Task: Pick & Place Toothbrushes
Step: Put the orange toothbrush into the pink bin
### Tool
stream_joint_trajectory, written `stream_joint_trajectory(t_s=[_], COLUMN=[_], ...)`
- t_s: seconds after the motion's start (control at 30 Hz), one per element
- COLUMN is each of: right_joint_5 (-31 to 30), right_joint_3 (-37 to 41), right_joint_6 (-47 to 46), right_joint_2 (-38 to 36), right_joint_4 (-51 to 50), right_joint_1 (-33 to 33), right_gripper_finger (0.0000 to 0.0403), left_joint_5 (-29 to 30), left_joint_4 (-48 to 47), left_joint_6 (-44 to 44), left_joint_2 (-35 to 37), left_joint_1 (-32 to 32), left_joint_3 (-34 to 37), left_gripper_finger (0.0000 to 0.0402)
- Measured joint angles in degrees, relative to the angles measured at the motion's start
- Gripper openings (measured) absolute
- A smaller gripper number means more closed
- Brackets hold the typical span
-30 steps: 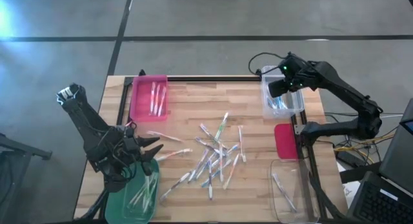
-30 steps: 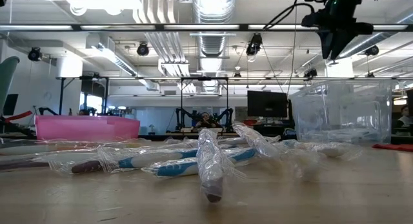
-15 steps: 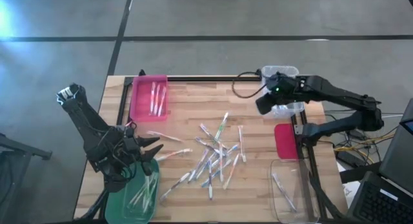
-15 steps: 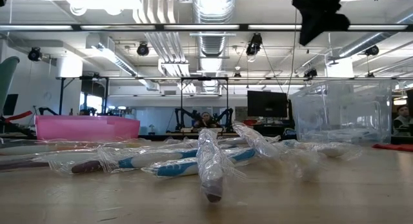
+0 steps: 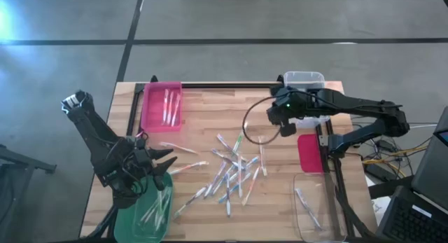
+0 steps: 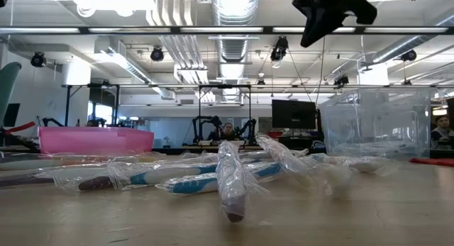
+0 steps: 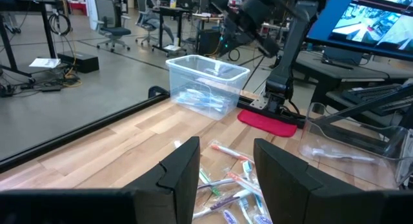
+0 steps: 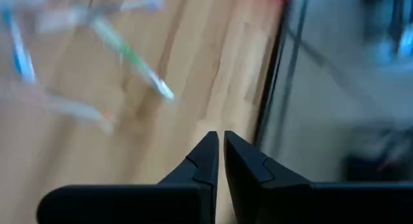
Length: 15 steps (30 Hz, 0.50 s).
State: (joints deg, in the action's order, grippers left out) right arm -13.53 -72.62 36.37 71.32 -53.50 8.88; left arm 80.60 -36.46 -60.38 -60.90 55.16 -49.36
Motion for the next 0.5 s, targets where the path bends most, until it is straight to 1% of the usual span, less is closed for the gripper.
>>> stream_joint_trajectory(t_s=[0.1,0.17,0.37,0.5], right_joint_5=[-0.1,-0.6,-3.2,-3.1], right_joint_3=[0.0,0.0,0.0,0.0], right_joint_6=[16.7,24.4,40.6,47.3], right_joint_2=[1.6,2.9,6.4,9.0], right_joint_4=[0.2,0.9,1.6,0.6], right_joint_1=[0.0,0.0,0.0,0.0], right_gripper_finger=[0.0014,0.001,0.0008,0.0008], left_joint_5=[0.0,0.0,0.0,0.0], left_joint_4=[0.0,0.0,0.0,0.0], left_joint_6=[0.0,0.0,0.0,0.0], left_joint_2=[0.0,0.0,0.0,0.0], left_joint_1=[0.0,0.0,0.0,0.0], left_joint_3=[0.0,0.0,0.0,0.0], left_gripper_finger=[0.0152,0.0152,0.0152,0.0152])
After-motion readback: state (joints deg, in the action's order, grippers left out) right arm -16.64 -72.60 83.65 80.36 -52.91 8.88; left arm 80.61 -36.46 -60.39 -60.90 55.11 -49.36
